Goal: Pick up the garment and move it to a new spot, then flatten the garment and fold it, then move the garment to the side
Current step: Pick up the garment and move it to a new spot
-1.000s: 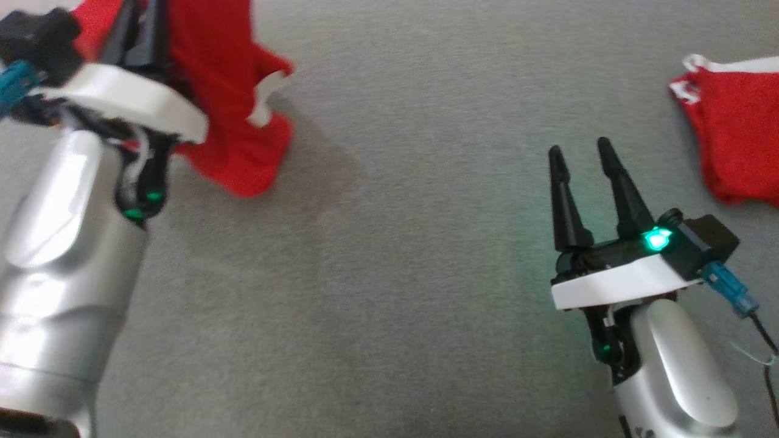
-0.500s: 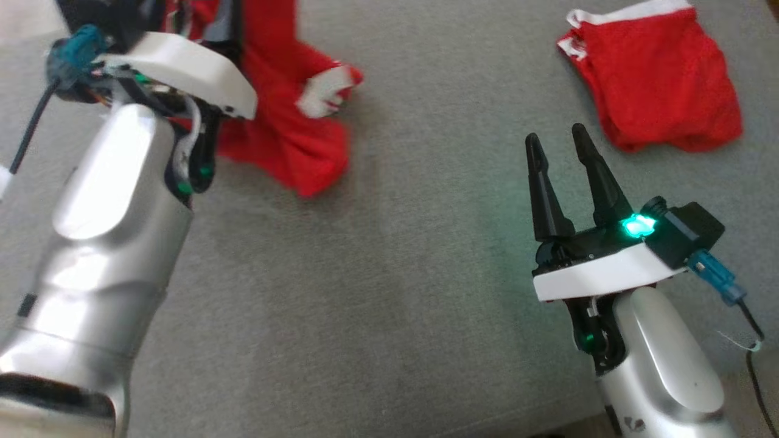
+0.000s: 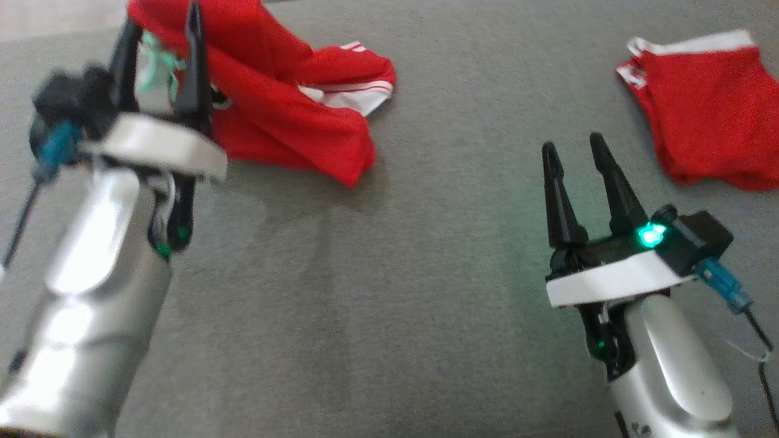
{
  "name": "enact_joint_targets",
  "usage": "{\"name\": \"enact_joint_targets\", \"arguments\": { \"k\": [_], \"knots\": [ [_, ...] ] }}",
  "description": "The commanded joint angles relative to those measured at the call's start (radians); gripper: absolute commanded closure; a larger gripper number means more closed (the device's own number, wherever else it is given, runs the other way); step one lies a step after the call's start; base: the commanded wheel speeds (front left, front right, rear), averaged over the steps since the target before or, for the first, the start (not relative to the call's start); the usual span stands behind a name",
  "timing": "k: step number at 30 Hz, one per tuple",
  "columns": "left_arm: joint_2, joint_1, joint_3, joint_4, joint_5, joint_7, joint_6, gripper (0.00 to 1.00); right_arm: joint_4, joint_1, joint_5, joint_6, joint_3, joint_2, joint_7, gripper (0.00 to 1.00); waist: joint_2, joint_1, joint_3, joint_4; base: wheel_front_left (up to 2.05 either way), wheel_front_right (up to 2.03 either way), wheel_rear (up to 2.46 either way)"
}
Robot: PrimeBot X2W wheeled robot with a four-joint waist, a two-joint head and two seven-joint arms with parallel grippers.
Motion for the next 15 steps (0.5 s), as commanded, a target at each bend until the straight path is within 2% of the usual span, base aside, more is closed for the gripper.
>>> {"name": "enact_joint_targets", "arguments": {
  "k": [1, 7, 11, 15],
  "knots": [
    [0.048, 0.0, 0.033, -0.045, 0.012, -0.012, -0.001, 0.0, -0.021, 0.01, -0.009, -0.001, 0.016, 0.005, -0.011, 0.0, 0.0, 0.0, -0.048, 0.056, 0.0, 0.0, 0.0],
    [0.053, 0.171, -0.008, -0.134, 0.019, -0.02, -0.013, 0.0, 0.001, 0.044, -0.027, -0.001, -0.002, 0.005, -0.003, 0.0, 0.0, 0.0, -0.105, 0.144, 0.0, 0.0, 0.0],
    [0.055, 0.242, -0.052, -0.187, 0.032, 0.001, -0.012, 0.0, 0.0, 0.054, -0.024, -0.001, 0.0, 0.005, 0.006, 0.0, 0.0, 0.0, -0.122, 0.174, 0.0, 0.0, 0.0],
    [0.067, 0.293, -0.071, -0.229, 0.046, 0.009, 0.008, 0.0, -0.002, 0.062, -0.017, -0.001, 0.003, 0.005, 0.008, 0.0, 0.0, 0.0, -0.137, 0.191, 0.0, 0.0, 0.0]
  ]
}}
